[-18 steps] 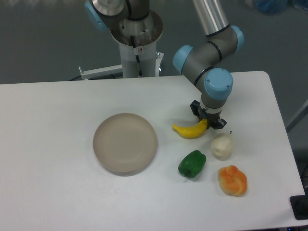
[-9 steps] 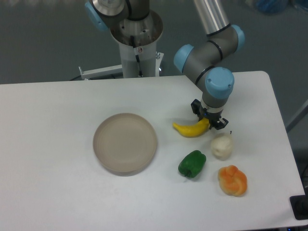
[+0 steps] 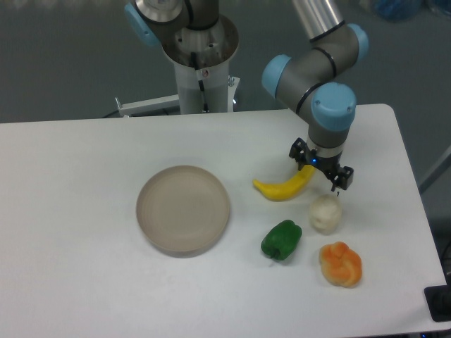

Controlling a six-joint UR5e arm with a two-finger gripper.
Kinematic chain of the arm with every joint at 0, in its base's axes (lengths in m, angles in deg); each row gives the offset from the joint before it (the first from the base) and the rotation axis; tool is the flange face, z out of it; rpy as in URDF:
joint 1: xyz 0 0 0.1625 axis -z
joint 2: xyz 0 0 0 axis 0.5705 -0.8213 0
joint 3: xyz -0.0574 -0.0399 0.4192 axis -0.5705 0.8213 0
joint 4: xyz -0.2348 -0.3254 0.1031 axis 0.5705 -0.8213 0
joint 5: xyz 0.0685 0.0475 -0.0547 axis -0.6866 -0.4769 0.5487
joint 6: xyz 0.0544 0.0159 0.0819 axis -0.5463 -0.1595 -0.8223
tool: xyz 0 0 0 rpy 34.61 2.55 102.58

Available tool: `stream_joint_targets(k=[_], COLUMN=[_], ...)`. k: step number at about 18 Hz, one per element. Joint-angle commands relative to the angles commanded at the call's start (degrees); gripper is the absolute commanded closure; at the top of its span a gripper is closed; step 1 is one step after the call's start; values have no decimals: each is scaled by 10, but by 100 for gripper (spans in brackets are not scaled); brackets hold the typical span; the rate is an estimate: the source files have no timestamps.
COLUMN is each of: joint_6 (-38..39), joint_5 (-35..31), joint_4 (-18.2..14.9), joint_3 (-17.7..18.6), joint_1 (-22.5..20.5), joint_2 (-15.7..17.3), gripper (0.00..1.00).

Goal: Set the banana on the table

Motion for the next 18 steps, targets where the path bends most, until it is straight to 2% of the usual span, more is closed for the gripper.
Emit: stream_joint_targets(k=[5, 11, 15, 18], joint_6=[35, 76, 76, 76], joint_5=[4, -3, -3, -3], joint_4=[0, -3, -3, -3], joint_3=[-62, -147, -169, -192], joint_1=[22, 56, 65, 73], joint_2=[-4, -46, -50, -65], gripper=[0, 0, 0, 0])
